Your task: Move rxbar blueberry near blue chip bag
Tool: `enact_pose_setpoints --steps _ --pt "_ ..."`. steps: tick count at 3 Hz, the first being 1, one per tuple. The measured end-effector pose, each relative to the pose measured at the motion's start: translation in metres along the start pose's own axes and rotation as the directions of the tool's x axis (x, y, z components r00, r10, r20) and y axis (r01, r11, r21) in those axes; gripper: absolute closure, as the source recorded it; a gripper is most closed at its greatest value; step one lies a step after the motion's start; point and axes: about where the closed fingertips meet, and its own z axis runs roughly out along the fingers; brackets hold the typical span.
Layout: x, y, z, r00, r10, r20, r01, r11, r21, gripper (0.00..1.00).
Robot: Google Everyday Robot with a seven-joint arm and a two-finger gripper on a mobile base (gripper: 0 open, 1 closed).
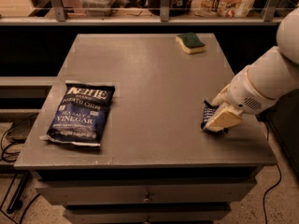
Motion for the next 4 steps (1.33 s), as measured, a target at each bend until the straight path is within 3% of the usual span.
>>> enact_pose_setpoints --steps 1,2,3,4 --pt "-0.027 0.001 -0.026 0.998 -0.048 0.045 0.046 0.9978 0.047 0.87" --pt "-0.066 0.007 -0.048 0.984 -0.12 0.129 0.111 0.9913 0.07 1.0" --pt "-0.108 0.018 -0.058 0.957 -0.187 0.221 0.179 0.9823 0.055 1.0" --pt "-0.146 0.034 -0.06 0.921 -0.227 0.316 0.235 0.972 0.014 1.0"
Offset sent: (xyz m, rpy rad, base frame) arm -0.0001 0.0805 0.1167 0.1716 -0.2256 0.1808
